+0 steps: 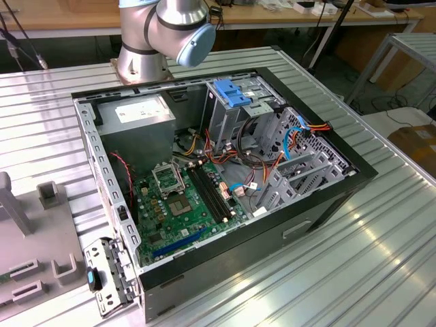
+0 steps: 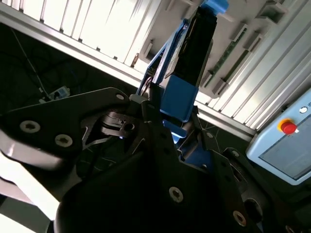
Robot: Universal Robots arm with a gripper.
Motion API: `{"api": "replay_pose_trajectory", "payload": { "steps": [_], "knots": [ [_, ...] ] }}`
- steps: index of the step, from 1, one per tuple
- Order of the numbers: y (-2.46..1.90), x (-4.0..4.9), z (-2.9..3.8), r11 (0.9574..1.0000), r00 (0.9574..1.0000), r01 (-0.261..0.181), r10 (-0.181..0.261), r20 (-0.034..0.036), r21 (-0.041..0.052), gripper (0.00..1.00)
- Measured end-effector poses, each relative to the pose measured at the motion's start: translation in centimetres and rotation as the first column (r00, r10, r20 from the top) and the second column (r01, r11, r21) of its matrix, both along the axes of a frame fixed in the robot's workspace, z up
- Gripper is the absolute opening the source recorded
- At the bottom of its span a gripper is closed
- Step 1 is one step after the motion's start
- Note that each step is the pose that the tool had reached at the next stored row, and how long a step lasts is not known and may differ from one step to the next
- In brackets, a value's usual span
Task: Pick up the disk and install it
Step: 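Pick up the disk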
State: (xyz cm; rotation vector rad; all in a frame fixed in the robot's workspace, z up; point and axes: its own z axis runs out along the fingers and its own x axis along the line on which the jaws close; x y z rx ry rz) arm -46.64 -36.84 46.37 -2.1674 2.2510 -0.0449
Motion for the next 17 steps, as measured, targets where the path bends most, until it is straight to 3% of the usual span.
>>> {"api": "replay_pose_trajectory", "payload": {
  "steps": [1,4,5,11,17],
  "knots": [
    [0.0,0.02,0.72,1.0,1.0,0.0,0.0,0.0002,0.0001,0.37],
    [0.0,0.05,2.04,1.0,1.0,0.0,0.0,0.0,0.0,0.37],
    [0.0,0.08,3.4,1.0,1.0,0.0,0.0,-0.0001,0.0,0.37],
    [0.01,0.13,7.2,1.0,1.0,0.0,0.0,0.0,0.0005,0.37],
    [0.01,0.16,9.9,1.0,1.0,0.0,0.0,0.0,0.002,0.37]
  ]
}}
